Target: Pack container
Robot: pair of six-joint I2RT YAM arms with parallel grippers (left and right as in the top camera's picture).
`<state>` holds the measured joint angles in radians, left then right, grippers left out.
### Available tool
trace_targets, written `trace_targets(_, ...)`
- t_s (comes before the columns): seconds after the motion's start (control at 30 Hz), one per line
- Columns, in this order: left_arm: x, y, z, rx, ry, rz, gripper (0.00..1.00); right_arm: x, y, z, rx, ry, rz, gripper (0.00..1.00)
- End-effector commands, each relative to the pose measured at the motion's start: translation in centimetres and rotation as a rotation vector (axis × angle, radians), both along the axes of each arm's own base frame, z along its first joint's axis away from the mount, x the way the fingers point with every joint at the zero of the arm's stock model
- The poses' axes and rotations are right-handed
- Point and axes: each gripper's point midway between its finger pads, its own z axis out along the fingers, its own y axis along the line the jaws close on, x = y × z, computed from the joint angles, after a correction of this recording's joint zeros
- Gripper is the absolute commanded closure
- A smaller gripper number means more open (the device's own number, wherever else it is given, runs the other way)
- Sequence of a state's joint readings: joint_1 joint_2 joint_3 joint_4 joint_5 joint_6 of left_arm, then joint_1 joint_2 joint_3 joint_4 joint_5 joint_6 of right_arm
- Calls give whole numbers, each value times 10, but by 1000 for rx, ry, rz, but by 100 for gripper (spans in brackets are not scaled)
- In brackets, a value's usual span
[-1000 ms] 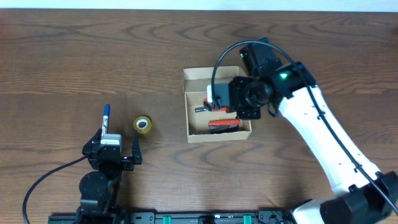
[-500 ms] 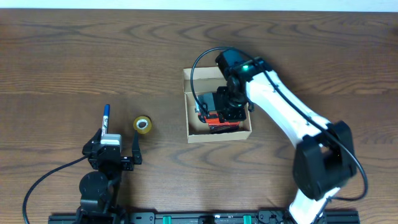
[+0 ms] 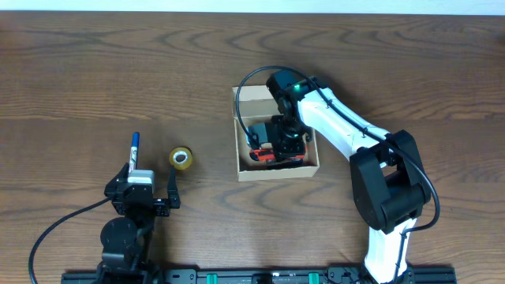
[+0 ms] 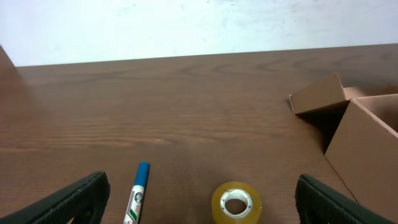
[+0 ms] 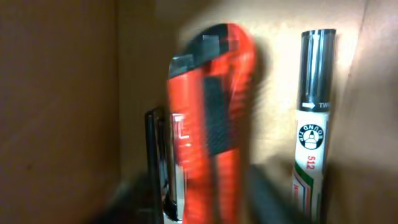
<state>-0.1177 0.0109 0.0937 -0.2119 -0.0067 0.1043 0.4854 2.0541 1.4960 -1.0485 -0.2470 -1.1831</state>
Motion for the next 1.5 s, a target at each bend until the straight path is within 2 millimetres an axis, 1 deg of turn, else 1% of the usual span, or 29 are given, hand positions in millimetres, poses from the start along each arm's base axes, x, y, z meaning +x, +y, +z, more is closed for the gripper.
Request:
trace_targets(0.0,0,2,-14,-56,33,24,5,0,10,4,36,7,-13,32)
trace_targets(0.1,0,5,-14,-157,42,62,5,0,14,9,61,12,-14,32)
trace_targets(0.17,-2,7,-12,-222,45,90,5,2,20,19,84,18,-21,31)
trace_targets(0.23,-5,7,-5,-258,54,100,5,4,23,33,102,16,-23,30)
trace_targets(0.37,-19,9,7,-245,124,113,5,16,29,69,131,-36,-37,28)
trace_targets(0.47,-29,13,22,-258,179,142,5,23,31,102,158,-86,-37,28)
trace_targets(0.53,-32,15,35,-286,214,167,5,27,31,121,176,-119,-49,28)
trace_targets(0.57,-31,14,42,-299,230,174,5,31,30,131,188,-135,-83,27)
trace_targets(0.6,-29,14,48,-312,252,179,5,36,29,141,195,-150,-134,24)
trace_targets(0.7,-19,9,65,-322,352,187,5,52,18,165,208,-178,-321,5)
trace_targets(0.73,-14,5,69,-318,405,179,5,59,10,173,209,-186,-400,1)
trace_targets(0.8,-3,0,75,-306,509,174,5,70,-6,185,216,-197,-510,1)
trace_targets(0.9,14,-3,77,-244,672,180,5,86,-41,203,234,-222,-668,1)
trace_targets(0.97,26,-6,76,-194,773,166,5,99,-71,214,255,-243,-799,1)
trace_targets(1.03,37,-7,71,-128,871,145,5,113,-105,224,278,-264,-966,1)
trace_targets(1.13,48,-6,60,-50,997,131,5,128,-165,233,298,-283,-1229,1)
trace_targets(1.23,51,1,46,21,1094,177,5,131,-216,238,302,-298,-1404,1)
trace_targets(1.3,51,-2,38,49,1137,173,5,129,-245,238,294,-305,-1480,1)
trace_targets(1.4,53,-14,31,63,1157,125,5,124,-271,236,283,-306,-1546,1)
trace_targets(1.47,59,-28,28,12,1154,78,5,122,-280,236,279,-307,-1568,1)
